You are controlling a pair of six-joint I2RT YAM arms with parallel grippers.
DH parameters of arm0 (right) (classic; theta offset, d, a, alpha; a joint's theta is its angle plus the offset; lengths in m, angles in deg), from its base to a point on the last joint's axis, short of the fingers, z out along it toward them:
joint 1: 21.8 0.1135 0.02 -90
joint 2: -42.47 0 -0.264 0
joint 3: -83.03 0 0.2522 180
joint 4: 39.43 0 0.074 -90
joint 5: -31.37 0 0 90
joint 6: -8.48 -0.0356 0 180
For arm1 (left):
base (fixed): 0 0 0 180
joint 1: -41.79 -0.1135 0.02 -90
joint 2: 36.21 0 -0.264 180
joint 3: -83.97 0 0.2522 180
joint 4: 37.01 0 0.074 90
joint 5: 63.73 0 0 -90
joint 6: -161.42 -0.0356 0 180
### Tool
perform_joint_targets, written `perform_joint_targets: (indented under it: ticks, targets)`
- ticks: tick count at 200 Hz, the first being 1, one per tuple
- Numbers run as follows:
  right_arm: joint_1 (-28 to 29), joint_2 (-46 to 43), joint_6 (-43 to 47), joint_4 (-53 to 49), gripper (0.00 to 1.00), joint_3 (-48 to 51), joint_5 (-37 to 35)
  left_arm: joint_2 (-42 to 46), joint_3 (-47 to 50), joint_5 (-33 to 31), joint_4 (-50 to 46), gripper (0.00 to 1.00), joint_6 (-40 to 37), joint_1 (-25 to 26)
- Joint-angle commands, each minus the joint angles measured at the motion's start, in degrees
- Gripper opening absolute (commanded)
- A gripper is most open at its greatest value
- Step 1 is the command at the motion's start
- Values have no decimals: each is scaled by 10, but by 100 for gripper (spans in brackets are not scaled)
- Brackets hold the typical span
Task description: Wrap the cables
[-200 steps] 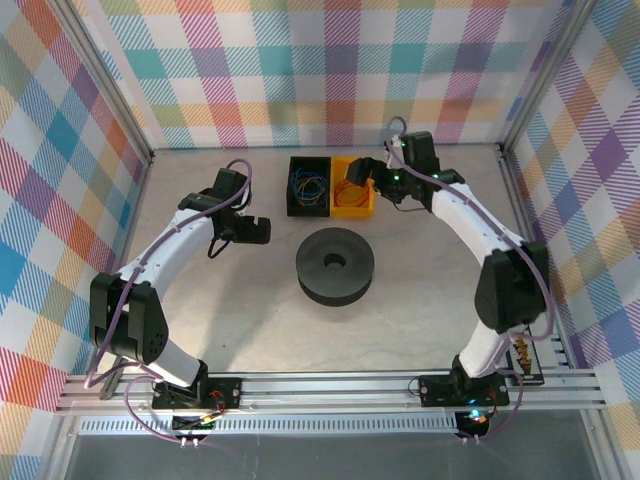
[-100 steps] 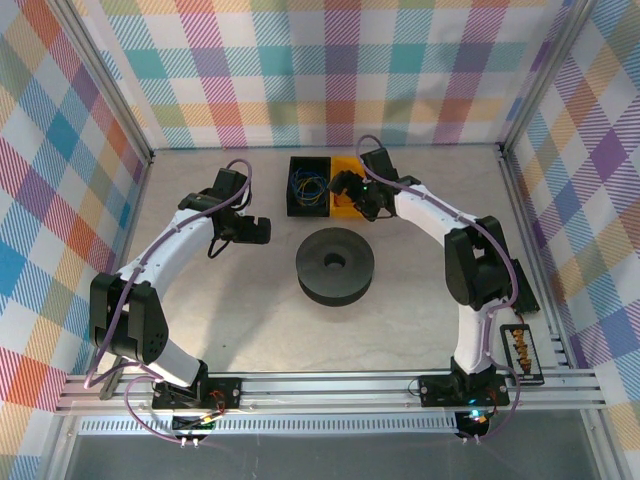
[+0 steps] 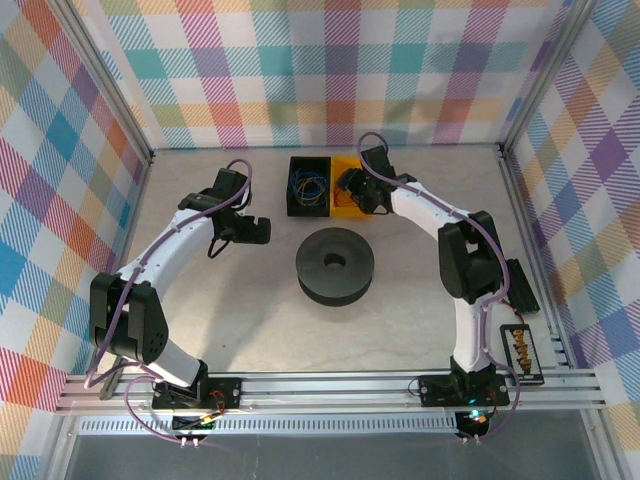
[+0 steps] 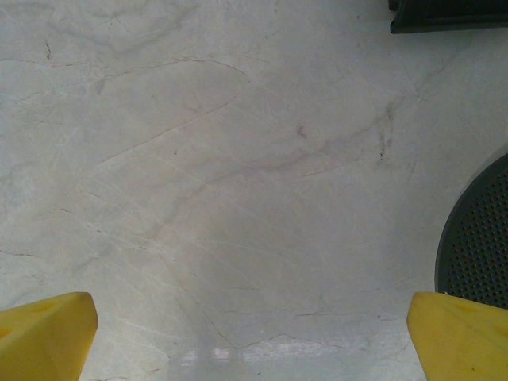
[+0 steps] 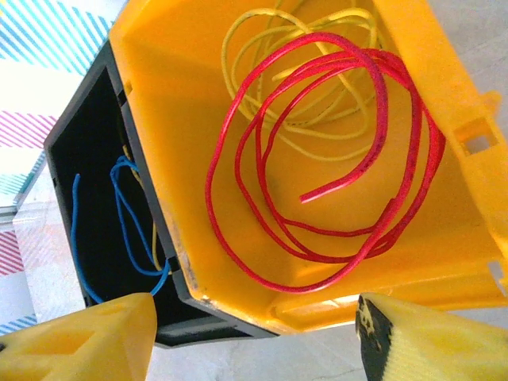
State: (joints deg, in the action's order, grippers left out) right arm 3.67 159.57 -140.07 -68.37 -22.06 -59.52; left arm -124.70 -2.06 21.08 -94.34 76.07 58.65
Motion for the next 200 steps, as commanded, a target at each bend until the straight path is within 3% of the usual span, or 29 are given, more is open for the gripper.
perform_joint_targets:
  ticks: [1, 31, 46, 124, 200]
  targets:
    - [-1, 10, -18, 14, 66, -19, -17, 6, -1, -6, -12, 100, -12, 9]
    - [-1, 20, -31, 17, 61, -22, -27, 6, -3, -12, -14, 100, -15, 9]
    - [-1, 27, -37, 20, 54, -27, -29, 5, -4, -13, -15, 100, -17, 9]
    - [-1, 46, -61, 25, 51, -40, -53, 2, -16, -21, -26, 100, -24, 9]
    - [-2, 68, -89, 48, 41, -56, -62, 0, -18, -22, -33, 100, -22, 9]
